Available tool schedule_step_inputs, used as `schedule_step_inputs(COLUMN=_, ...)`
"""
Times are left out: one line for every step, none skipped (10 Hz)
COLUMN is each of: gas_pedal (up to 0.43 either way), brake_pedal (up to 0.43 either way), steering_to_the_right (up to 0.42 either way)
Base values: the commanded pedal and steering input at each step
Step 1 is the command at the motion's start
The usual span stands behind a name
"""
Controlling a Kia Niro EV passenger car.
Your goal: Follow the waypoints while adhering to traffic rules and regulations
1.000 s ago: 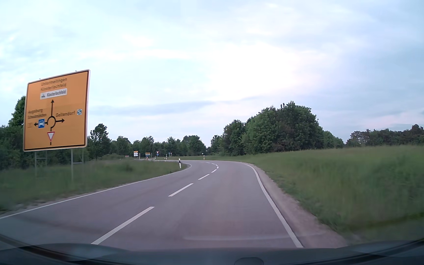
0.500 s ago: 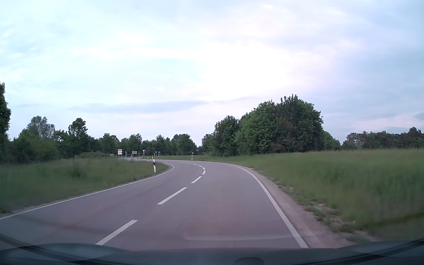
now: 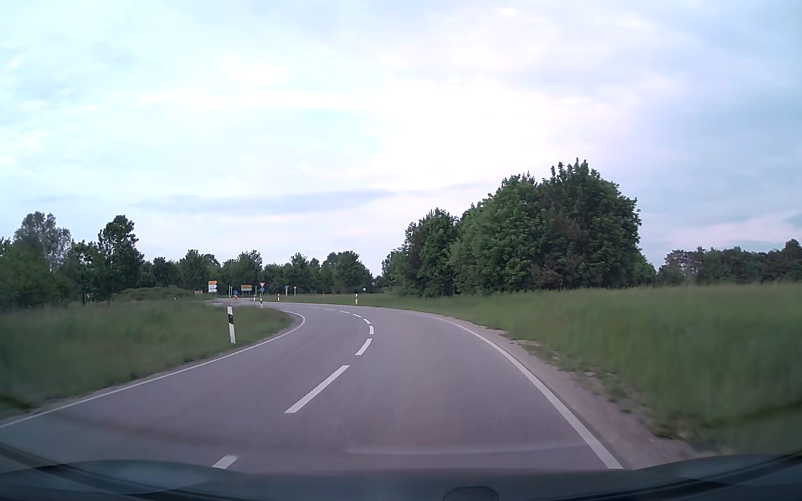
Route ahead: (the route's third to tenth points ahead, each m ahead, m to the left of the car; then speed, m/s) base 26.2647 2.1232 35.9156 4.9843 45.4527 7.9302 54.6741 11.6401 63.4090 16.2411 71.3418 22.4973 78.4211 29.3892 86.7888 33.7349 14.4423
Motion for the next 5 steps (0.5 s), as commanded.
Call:
schedule_step_inputs(gas_pedal=0.000, brake_pedal=0.000, steering_to_the_right=-0.028)
schedule_step_inputs(gas_pedal=0.000, brake_pedal=0.000, steering_to_the_right=-0.028)
schedule_step_inputs(gas_pedal=0.000, brake_pedal=0.000, steering_to_the_right=-0.027)
schedule_step_inputs(gas_pedal=0.000, brake_pedal=0.000, steering_to_the_right=-0.026)
schedule_step_inputs(gas_pedal=0.000, brake_pedal=0.000, steering_to_the_right=-0.026)
